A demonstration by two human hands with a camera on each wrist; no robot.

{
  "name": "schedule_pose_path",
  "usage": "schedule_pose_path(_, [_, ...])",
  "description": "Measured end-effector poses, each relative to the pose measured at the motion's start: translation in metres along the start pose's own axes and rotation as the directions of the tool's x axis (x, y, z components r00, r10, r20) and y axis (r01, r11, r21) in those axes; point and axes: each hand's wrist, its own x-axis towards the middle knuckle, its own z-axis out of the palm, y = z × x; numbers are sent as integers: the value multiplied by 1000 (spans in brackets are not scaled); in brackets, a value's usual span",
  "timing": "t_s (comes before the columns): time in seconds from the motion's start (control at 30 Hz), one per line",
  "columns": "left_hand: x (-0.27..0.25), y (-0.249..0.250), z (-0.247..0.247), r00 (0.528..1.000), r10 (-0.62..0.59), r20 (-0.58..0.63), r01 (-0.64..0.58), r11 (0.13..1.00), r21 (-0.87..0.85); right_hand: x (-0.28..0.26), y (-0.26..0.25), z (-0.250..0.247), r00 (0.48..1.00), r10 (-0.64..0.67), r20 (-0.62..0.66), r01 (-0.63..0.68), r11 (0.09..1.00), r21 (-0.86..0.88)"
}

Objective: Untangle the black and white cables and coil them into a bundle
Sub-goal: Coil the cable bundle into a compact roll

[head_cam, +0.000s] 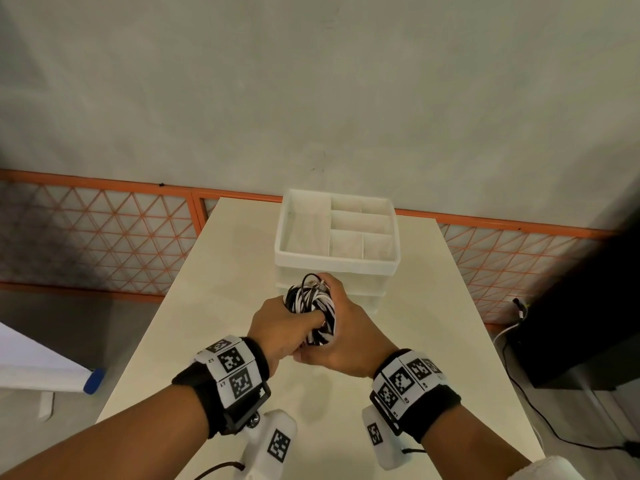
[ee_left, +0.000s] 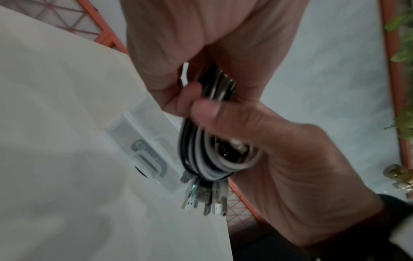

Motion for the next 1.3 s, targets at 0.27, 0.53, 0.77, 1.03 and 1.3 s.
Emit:
schedule_pose_path(0.27, [-1,-5,3,990,127,-61,-114,976,187,7,9,14,991,-40,-130,18,986,-165])
schedule_pose_path(0.53, [-1,-9,8,991,126,-46,-126,992,9,12,5,11,993,-16,-117,-10,976,-215])
schedule_pose_path(0.77, [10,0,8,987,56,-148,-29,984,178,14,4,28,978,-21,-209,-43,954,-296])
schedule_pose_path(1.03, [16,-2,12,975,110,-193,-54,961,271,16,1,30,978,14,-208,-93,923,-374])
schedule_pose_path(1.3, [17,1,-14,964,75,254,-90,995,45,18,5,16,978,24,-206,-106,912,-396])
